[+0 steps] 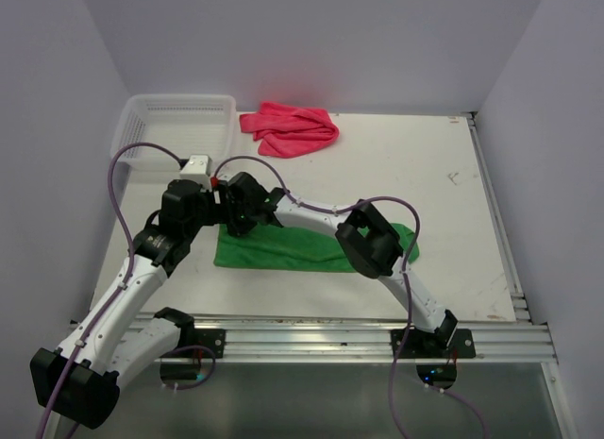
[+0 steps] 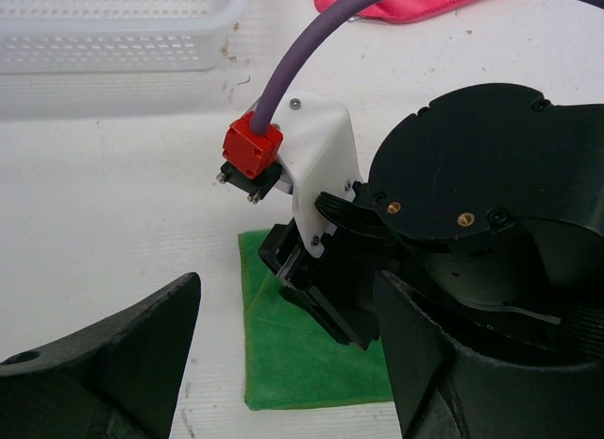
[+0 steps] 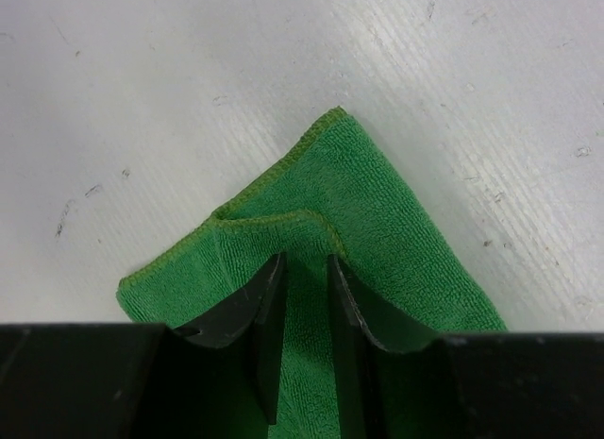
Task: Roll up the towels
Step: Fold the towel
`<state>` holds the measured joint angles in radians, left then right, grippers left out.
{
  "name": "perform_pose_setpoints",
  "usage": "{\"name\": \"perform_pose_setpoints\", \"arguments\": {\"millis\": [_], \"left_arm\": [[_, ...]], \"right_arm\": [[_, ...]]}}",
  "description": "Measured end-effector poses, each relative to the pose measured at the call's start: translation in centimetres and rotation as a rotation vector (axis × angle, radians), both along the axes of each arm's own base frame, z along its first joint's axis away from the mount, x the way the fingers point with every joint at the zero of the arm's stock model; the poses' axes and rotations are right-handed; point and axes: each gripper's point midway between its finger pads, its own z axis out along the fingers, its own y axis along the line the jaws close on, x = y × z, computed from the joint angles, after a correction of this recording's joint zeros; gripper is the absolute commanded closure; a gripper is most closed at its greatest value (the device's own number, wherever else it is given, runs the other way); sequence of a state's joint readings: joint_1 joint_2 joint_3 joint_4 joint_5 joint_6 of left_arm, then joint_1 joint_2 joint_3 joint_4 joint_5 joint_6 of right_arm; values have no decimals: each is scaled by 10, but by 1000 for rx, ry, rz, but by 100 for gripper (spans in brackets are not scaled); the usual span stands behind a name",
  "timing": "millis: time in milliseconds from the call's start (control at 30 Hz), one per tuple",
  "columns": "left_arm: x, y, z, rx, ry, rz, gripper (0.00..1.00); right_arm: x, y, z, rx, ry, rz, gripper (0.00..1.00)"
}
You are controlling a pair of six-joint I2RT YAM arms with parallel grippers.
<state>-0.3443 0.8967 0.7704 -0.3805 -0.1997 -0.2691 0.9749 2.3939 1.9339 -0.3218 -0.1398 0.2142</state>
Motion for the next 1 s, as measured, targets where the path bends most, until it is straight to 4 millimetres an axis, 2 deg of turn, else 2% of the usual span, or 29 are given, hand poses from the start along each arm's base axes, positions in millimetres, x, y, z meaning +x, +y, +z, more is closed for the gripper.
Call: {"name": "perform_pose_setpoints", "arguments": {"millis": [400,1000], "left_arm": [[0,-2,0,-6,2,-12,22],[-1,-6,-2,-12,12,-28,21]], "right_arm": [[1,-1,32,35,-41,13,70],[5,-11,22,-22,-68,6,67]]}}
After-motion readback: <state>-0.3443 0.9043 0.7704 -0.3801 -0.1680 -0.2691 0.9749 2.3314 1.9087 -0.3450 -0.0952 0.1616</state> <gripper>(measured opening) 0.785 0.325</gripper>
